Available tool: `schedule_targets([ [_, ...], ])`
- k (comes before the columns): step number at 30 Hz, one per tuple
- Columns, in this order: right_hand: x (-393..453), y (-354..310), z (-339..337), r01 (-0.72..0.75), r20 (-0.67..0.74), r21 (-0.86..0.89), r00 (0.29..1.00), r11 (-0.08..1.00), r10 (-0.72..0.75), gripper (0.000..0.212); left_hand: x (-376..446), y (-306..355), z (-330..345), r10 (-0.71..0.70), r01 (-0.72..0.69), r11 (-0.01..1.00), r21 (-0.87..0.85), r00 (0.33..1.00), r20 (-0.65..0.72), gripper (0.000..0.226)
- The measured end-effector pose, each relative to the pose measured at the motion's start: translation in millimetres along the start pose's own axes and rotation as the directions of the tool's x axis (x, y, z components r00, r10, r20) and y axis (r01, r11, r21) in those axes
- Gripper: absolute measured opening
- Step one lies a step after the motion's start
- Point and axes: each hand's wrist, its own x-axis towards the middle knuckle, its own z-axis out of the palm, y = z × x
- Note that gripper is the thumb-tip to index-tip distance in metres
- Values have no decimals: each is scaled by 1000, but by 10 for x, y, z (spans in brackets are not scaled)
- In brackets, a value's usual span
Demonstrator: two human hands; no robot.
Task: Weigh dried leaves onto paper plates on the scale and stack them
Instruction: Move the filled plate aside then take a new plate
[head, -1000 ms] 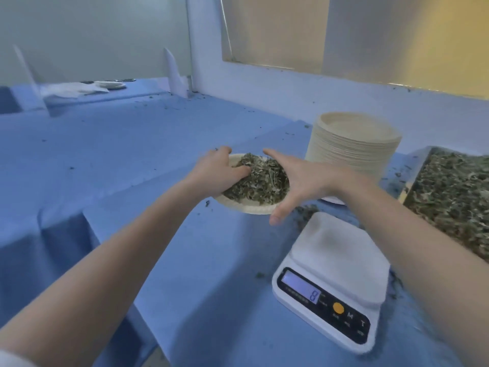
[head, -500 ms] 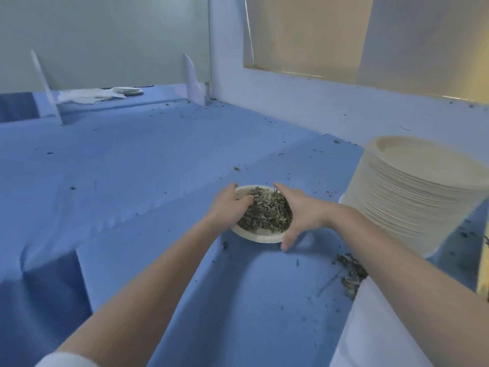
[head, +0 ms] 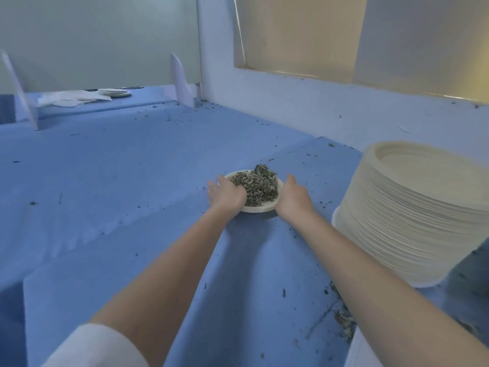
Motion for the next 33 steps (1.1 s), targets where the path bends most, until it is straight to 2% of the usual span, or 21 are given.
schedule_targets([
  [3,-220,-97,-187,127,14,-1,992,992,-127,38,-182,169,-86,125,-118,989,93,990,-67,53],
  [7,-568,-281,-649,258,-50,46,965,965,-256,38,-637,638,-240,391,-391,920,20,919,-41,50],
  [9,-728,-316,-944,318,-102,30,944,948,-313,39,-865,874,-325,436,-437,898,-46,899,-30,47],
  [11,-877,-289,-1263,349,-155,-19,925,937,-347,41,-1087,1076,-386,428,-420,901,-114,902,57,43],
  [13,-1006,-195,-1561,360,-171,-81,914,930,-368,41,-1323,1254,-374,432,-410,898,-159,890,149,19],
  [14,-1057,-115,-1694,352,-177,-103,914,931,-365,40,-1432,1343,-325,432,-407,898,-168,887,162,16],
  [16,-1124,105,-1912,300,-187,-129,929,945,-320,37,-1603,1488,-183,438,-415,898,-148,878,195,28],
  [19,-1154,553,-2124,156,-184,-123,967,980,-177,36,-1773,1615,108,435,-433,899,-61,871,230,16],
  [20,-1142,709,-2174,103,-176,-133,976,986,-125,33,-1781,1629,212,427,-434,901,-21,874,231,21],
  [22,-1104,993,-2211,30,-146,-157,988,987,-54,17,-1760,1608,381,398,-420,906,53,888,228,36],
  [23,-1079,1127,-2213,6,-127,-152,992,988,-25,8,-1728,1588,477,391,-415,907,70,893,221,36],
  [25,-999,1339,-2157,-22,-99,-55,995,998,16,13,-1693,1556,585,368,-387,919,74,910,194,31],
  [27,-928,1452,-2106,-27,-96,123,995,992,39,19,-1648,1560,656,336,-349,936,54,928,160,34],
  [29,-878,1480,-2094,-46,-119,218,990,975,74,6,-1621,1577,683,336,-349,934,80,932,139,34],
  [31,-801,1517,-2070,-72,-137,228,985,971,105,30,-1612,1595,682,370,-389,910,144,918,140,28],
  [33,-747,1551,-2048,-69,-155,239,982,969,109,36,-1616,1612,667,393,-418,888,190,906,156,24],
])
